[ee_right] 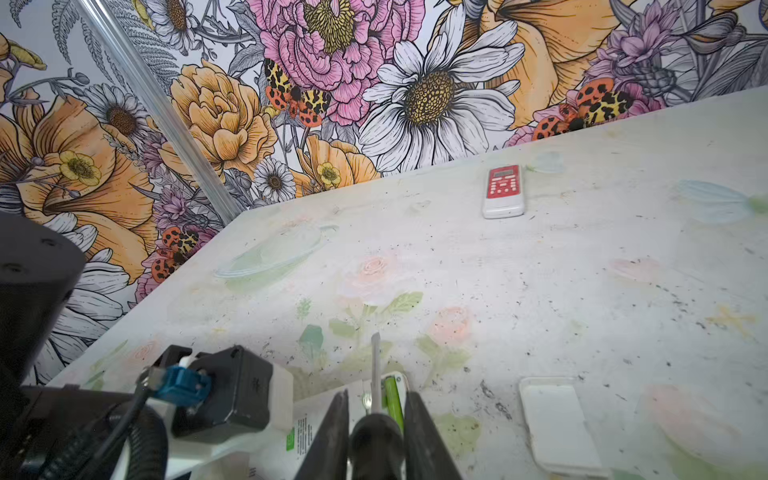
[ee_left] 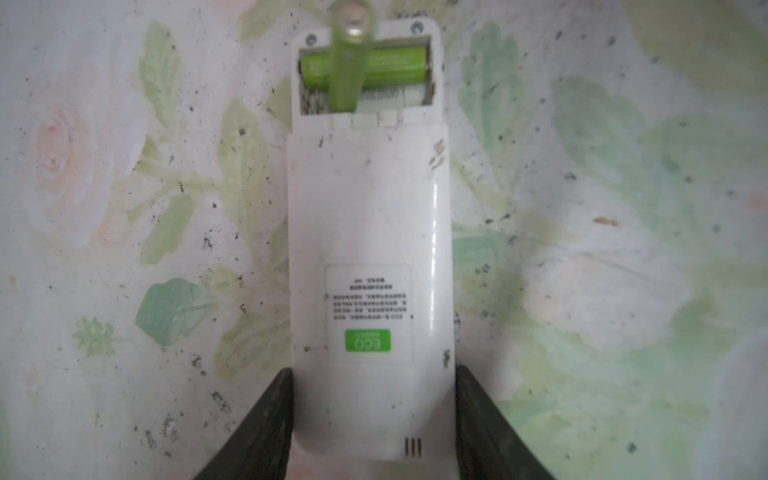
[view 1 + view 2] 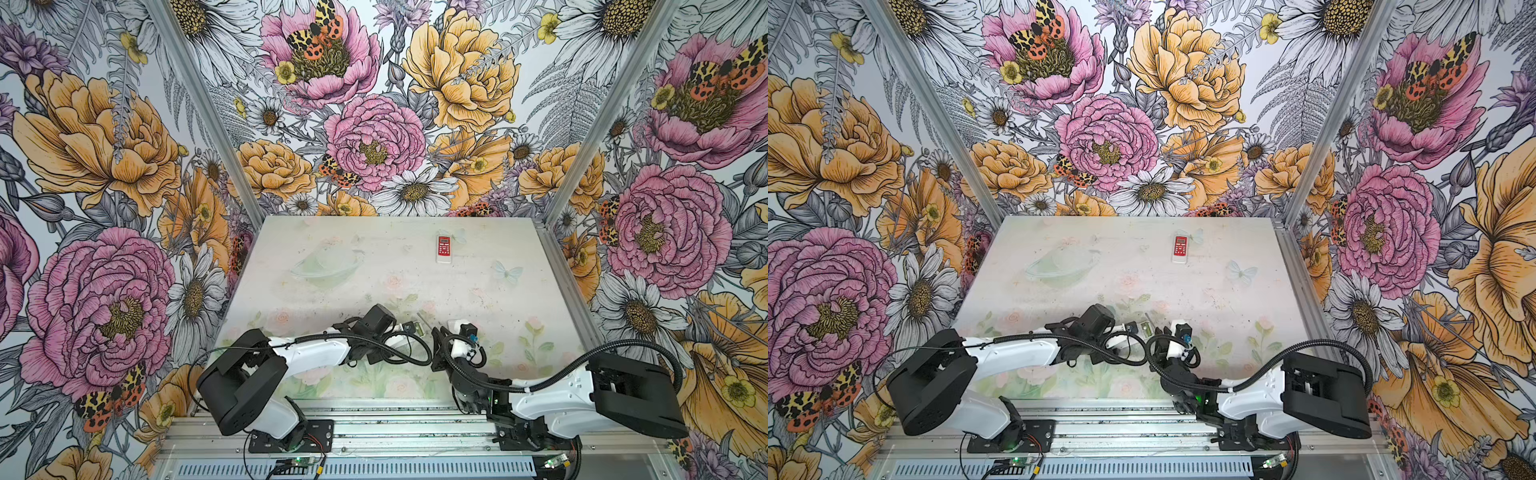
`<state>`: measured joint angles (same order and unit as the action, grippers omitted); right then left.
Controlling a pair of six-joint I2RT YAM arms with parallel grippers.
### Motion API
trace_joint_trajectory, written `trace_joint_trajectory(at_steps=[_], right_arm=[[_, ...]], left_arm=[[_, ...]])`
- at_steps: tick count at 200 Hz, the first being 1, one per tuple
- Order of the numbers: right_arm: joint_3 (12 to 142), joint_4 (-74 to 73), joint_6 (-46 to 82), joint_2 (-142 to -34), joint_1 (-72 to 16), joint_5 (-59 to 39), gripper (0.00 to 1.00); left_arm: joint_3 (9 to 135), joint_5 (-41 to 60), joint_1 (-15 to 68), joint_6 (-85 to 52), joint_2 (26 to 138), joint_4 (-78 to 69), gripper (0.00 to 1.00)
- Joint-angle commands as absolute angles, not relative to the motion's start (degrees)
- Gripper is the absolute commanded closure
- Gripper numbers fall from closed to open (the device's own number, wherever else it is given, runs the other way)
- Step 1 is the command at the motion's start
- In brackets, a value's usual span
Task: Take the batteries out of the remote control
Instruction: 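Lever the screwdriver under the nearer green battery with the right gripper, then push the loosened green battery out of the compartment with the screwdriver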
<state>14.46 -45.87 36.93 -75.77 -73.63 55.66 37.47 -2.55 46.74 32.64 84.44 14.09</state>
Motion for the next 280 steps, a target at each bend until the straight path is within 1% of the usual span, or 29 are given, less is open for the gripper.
trace_joint_trajectory(at_steps=[1,38,65,80,92,100,115,128,144,154,163,192,217,280], right_arm=[[15.28,-48.60,36.58,-75.36,-73.43,56.95,1.00],[15.41,-39.71,40.83,-70.85,-73.45,57.30,1.00],[18.87,-20.19,46.52,-62.16,-72.70,54.02,1.00],[20.52,-8.31,50.73,-56.11,-71.44,50.78,1.00],[22.34,1.73,54.68,-51.94,-68.83,46.28,1.00],[23.74,7.33,56.50,-49.65,-66.41,42.25,1.00],[26.32,13.29,56.08,-47.60,-62.16,33.84,1.00],[29.89,18.52,56.10,-48.53,-58.42,27.37,1.00],[34.59,23.36,56.42,-52.57,-53.53,18.66,1.00],[37.56,25.16,55.49,-56.01,-51.73,13.67,1.00],[39.99,26.41,54.62,-58.70,-51.33,11.42,1.00],[44.48,26.74,53.98,-64.42,-50.79,7.91,1.00],[45.84,26.67,54.30,-67.32,-50.60,7.72,1.00],[47.37,26.71,54.49,-68.09,-49.29,9.79,1.00]], left_arm=[[37.33,2.32,47.37,34.36,85.14,17.27,1.00],[37.43,1.87,47.26,33.94,85.12,17.08,1.00],[37.20,0.77,47.28,33.27,85.00,16.28,1.00],[36.59,0.15,47.37,33.09,84.26,15.37,1.00],[36.06,-0.21,47.50,33.05,83.79,14.73,1.00],[35.87,-0.67,47.63,32.97,83.54,14.30,1.00],[35.52,-1.13,47.90,32.93,83.26,13.91,1.00],[35.25,-1.79,48.35,32.94,83.15,13.42,1.00],[35.00,-2.80,48.73,32.87,83.36,12.89,1.00],[34.90,-3.72,49.08,32.79,83.62,12.45,1.00],[34.74,-4.33,49.40,32.78,83.74,12.15,1.00],[34.28,-5.58,50.09,32.74,83.63,11.43,1.00],[34.01,-5.65,50.19,32.65,83.17,11.19,1.00],[33.84,-5.80,50.18,32.66,82.97,10.81,1.00]])
